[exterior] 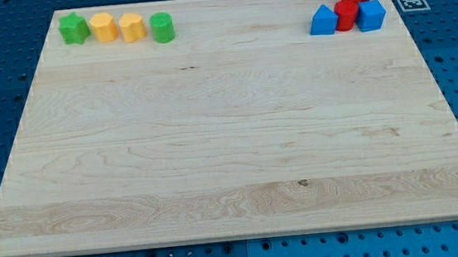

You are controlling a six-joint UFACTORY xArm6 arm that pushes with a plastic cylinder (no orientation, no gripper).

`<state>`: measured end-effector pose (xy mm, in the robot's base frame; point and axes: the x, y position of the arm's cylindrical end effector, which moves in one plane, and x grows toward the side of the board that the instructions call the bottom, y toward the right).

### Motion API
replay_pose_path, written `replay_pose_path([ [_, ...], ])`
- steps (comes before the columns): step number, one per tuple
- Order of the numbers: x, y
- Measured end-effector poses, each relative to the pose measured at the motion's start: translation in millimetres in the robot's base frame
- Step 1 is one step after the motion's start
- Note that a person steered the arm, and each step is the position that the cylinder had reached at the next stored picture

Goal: Push the red star left and up a bit

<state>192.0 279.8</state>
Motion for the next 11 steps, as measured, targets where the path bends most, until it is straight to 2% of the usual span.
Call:
replay_pose_path([
  [1,2.4,55.0],
  [2,39.4,50.4],
  [4,49.9,-68.5],
  [6,50.8,-75.4],
  [7,69.9,-75.4],
  [10,75.8,-123.0],
  [11,75.4,-109.8],
])
